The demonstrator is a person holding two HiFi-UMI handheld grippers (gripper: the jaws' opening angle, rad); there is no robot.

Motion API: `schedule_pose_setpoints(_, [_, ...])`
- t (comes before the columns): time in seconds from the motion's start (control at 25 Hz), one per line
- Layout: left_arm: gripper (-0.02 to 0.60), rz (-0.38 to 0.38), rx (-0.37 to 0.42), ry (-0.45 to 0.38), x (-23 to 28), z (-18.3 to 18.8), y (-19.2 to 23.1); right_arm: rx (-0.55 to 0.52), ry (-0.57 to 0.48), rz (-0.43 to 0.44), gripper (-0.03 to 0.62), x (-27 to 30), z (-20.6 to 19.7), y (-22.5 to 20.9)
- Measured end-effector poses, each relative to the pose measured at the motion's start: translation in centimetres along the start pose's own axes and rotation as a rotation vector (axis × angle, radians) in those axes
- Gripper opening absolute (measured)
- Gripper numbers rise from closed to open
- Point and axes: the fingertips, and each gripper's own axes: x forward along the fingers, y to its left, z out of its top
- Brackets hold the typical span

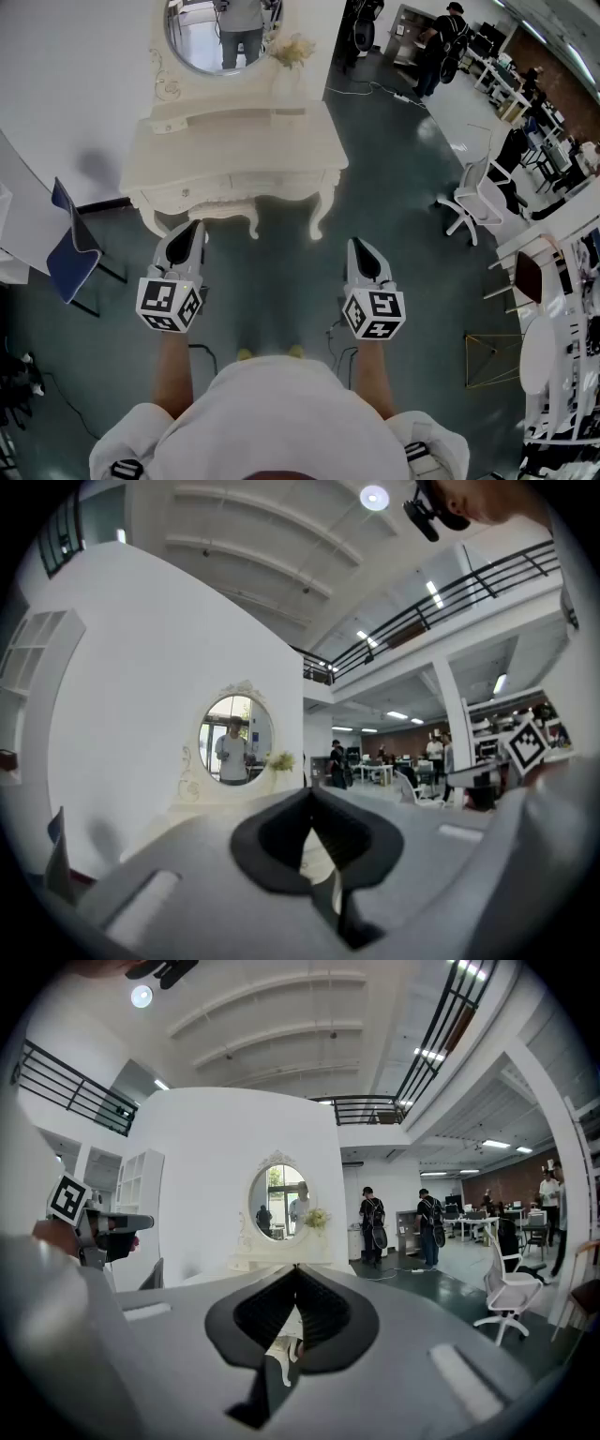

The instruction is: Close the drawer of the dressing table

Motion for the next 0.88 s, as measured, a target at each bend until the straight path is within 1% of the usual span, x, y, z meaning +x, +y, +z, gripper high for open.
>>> schedule_pose_setpoints(0.2, [-0.002,-0.009,-0.004,0.005,-0.4,-0.5,-0.8,-0.021,-0.001,-0.002,0.002,-0.3,-0.3,-0.2])
schedule_pose_setpoints(0.44, [-0.002,0.005,-0.001,-0.010,-1.2,-0.1,-0.5,-0.031,0.005,0.007,0.003,-0.3,-0.4,0.3])
schedule_pose_setpoints(0.72, [-0.002,-0.005,0.002,0.009,-1.3,-0.8,-1.0,-0.027,-0.028,0.014,0.003,-0.2,-0.1,0.5])
schedule_pose_setpoints(0.88, [-0.002,-0.018,0.006,0.015,-0.9,-1.1,-1.8,-0.040,-0.017,0.007,0.002,-0.3,-0.5,-0.1])
